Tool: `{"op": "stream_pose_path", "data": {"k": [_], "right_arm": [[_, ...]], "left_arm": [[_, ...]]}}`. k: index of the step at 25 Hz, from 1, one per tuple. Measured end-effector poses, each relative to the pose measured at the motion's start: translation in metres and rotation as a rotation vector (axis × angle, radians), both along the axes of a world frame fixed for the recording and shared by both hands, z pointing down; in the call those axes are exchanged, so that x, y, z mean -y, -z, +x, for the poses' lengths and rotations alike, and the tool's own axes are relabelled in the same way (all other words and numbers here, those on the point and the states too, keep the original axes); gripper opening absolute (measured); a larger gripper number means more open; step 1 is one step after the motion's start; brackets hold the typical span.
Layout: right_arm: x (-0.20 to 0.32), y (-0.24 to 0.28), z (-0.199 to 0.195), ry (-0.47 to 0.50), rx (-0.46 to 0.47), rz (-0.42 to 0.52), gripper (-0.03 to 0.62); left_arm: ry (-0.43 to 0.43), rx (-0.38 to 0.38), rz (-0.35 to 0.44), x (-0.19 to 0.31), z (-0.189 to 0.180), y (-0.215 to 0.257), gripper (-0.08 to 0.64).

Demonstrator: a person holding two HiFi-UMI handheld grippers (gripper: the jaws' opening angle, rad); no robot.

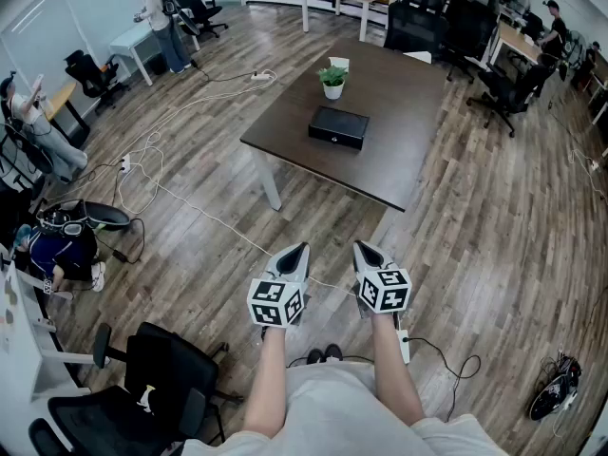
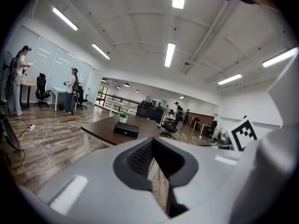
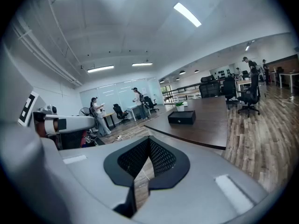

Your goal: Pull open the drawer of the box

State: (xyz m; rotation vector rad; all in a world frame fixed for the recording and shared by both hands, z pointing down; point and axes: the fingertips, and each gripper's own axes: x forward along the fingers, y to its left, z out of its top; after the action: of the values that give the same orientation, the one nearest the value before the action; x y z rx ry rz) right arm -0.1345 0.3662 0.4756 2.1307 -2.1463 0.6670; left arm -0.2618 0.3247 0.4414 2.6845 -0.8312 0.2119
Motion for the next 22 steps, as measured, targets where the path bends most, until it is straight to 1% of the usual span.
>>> {"op": "stream_pose_path", "data": {"k": [3,5,8,10,12,13,15,17,19,22], "right_arm": [[0.0,0.0,0.0,0.018,0.002,0.002,-0.003],[0.0,0.002,0.002,0.027,-0.002,0.005,-0.003],[0.001,0.004,0.007,0.032,-0.009,0.012,-0.003],[0.003,0.005,0.013,0.041,-0.01,0.02,-0.003],[0.006,0.006,0.016,0.067,0.004,0.039,-0.003],[0.007,0.008,0.017,0.084,0.02,0.052,-0.003],[0.009,0.01,0.018,0.111,0.061,0.077,-0.003],[0.012,0.01,0.019,0.131,0.09,0.091,-0.003],[0.017,0.006,0.02,0.146,0.107,0.092,-0.003],[0.022,-0.002,0.032,0.147,0.118,0.081,-0.002]], "left_arm": [[0.019,0.026,-0.003,0.0,-0.002,-0.002,0.054],[0.014,0.05,-0.022,-0.001,-0.002,-0.006,0.054],[0.012,0.08,-0.085,0.002,-0.007,-0.015,0.054],[0.008,0.114,-0.142,0.004,-0.009,-0.023,0.054],[-0.017,0.137,-0.214,0.004,-0.006,-0.032,0.054],[-0.02,0.134,-0.231,0.005,-0.004,-0.034,0.054],[0.002,0.112,-0.207,0.011,-0.002,-0.032,0.054],[0.031,0.091,-0.151,0.019,-0.001,-0.026,0.054],[0.059,0.071,-0.112,0.026,-0.002,-0.02,0.054],[0.077,0.059,-0.093,0.035,0.006,-0.021,0.054]]}}
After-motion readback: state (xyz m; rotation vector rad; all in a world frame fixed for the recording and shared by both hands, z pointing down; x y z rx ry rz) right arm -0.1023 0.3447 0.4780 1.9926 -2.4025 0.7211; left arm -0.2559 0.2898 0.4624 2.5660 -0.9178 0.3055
